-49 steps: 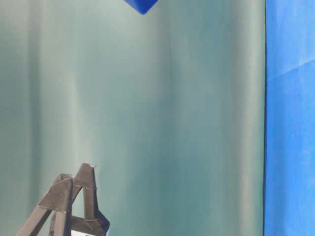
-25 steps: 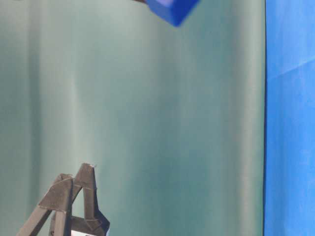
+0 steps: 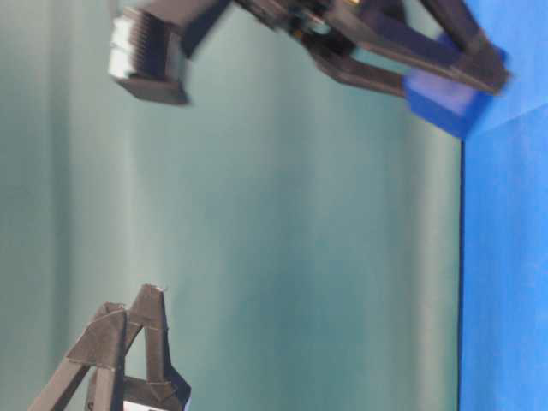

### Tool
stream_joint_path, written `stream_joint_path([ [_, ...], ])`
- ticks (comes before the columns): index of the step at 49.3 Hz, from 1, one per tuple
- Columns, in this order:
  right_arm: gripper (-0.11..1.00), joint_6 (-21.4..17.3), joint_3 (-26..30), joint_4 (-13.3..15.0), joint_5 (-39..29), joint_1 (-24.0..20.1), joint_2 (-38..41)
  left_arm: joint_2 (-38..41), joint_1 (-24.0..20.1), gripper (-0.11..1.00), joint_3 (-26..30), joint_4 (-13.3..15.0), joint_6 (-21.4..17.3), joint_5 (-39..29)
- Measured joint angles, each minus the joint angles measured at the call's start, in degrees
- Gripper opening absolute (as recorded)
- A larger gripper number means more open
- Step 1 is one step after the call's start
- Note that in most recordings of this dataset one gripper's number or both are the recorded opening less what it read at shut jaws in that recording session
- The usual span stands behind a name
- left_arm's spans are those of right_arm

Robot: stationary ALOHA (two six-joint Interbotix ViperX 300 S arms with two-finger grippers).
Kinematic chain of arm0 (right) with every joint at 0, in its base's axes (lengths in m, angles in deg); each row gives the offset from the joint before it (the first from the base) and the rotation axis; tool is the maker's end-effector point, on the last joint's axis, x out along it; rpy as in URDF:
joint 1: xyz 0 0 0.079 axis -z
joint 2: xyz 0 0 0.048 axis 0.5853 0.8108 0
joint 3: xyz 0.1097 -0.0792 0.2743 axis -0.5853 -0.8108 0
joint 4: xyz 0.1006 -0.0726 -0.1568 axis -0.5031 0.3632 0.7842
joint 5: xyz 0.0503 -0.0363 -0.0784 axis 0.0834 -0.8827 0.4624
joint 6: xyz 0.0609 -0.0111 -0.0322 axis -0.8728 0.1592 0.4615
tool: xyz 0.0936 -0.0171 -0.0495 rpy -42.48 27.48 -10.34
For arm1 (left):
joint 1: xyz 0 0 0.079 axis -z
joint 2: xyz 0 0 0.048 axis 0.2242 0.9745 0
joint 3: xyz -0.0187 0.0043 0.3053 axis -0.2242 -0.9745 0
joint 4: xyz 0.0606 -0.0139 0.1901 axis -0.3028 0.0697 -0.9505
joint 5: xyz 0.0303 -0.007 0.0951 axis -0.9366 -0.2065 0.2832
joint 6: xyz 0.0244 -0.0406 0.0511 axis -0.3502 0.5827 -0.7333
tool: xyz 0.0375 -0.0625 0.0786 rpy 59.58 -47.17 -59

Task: Handover the blue block to the right arm after grasping it with the left arm, then place it in the designated position.
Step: 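Lower the cube to the table center with the right gripper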

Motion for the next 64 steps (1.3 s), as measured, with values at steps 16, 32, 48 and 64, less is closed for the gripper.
stream_joint_path([
  [16,0.52,0.0,-0.18,-0.18,10.37,1.32,9.05,0.09,0.09,0.93,0.09,-0.09,0.0,0.09],
  [32,0.52,0.0,0.26,-0.35,13.8,2.2,13.01,0.18,0.0,0.93,0.09,0.0,0.0,0.0],
  [48,0.52,0.0,0.26,-0.35,15.12,2.37,14.15,0.18,0.09,0.93,0.09,-0.09,0.0,0.09],
  [64,0.52,0.0,0.35,-0.35,16.35,2.64,14.5,0.18,0.0,0.93,0.09,0.0,0.0,0.09],
])
